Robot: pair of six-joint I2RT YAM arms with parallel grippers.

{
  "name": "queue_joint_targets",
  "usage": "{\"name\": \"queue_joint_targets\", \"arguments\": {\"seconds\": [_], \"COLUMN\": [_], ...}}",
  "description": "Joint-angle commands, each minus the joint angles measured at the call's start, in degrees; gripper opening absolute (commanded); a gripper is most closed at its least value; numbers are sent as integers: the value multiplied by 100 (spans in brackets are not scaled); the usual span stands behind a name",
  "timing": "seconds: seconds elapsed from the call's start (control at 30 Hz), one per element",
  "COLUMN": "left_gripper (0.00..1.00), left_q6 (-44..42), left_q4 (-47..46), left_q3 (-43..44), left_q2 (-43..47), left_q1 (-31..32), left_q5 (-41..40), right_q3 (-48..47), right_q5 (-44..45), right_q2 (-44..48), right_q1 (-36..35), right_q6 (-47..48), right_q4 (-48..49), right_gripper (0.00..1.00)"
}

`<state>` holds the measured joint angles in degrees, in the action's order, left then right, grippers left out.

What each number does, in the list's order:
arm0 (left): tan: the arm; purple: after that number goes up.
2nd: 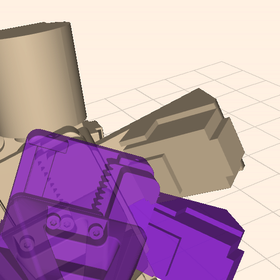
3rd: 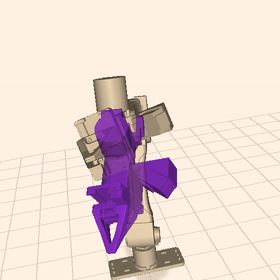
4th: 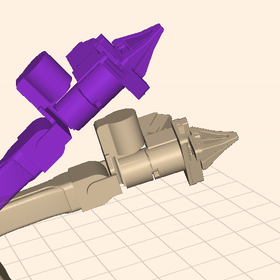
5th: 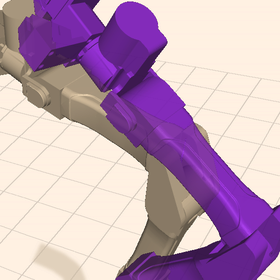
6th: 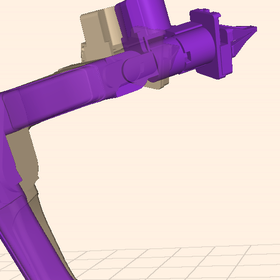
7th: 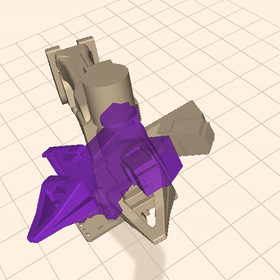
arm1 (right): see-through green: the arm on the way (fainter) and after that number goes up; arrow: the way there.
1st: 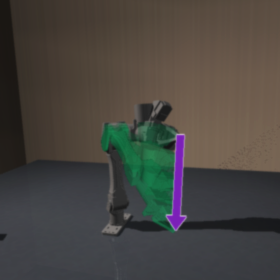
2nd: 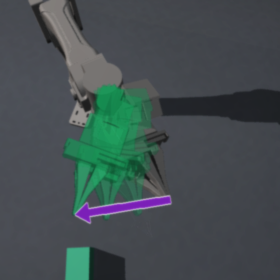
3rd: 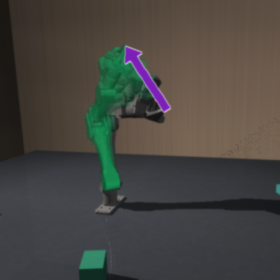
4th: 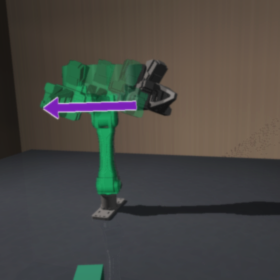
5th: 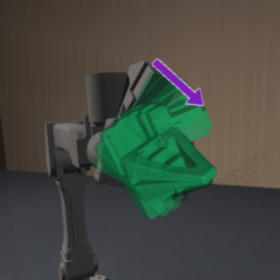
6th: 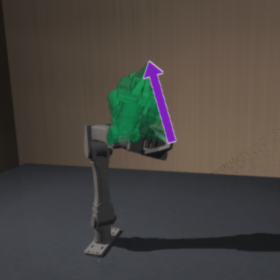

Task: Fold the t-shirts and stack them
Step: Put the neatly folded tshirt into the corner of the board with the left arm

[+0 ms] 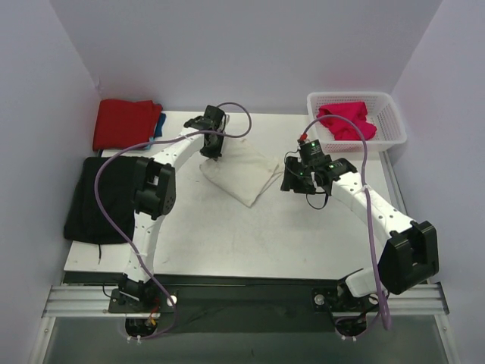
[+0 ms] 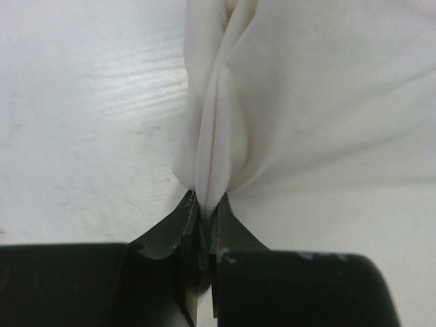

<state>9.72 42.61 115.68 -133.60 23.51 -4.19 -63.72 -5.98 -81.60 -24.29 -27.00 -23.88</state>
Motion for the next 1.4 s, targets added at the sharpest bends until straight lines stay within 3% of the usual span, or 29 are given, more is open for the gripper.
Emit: {"name": "queue_joint_targets", "arguments": {"seconds": [0.0, 0.47, 0.73, 1.0, 1.07, 1.37], "left_gripper": [0, 0, 0, 0, 0, 0], "left_q6": [-820, -1841, -1833, -1956, -1642, -674], "left_q4": [63, -402, -639, -2203, -2065, -2178], "left_q3": [700, 1730, 2275, 2538, 3222, 3602], "left_q2": [-78, -122, -351, -534, -911, -1326], "left_q1": [-65, -461, -970, -1506, -1795, -2824], "left_q5": [-678, -1453, -1647, -1603, -1385, -883], "right_q3": [-202, -676, -931, -1458, -1581, -2056], "right_q5": [106, 114, 106, 35, 35, 0], "right_q2": [-66, -541, -857, -1200, -1314, -1736], "right_q1": [65, 83, 83, 91, 91, -31], "right_q6": [-33, -51, -94, -217, -270, -666], "right_q4": [-152, -249, -398, -802, -916, -1242], "right_gripper": [47, 46, 46, 45, 45, 44]}}
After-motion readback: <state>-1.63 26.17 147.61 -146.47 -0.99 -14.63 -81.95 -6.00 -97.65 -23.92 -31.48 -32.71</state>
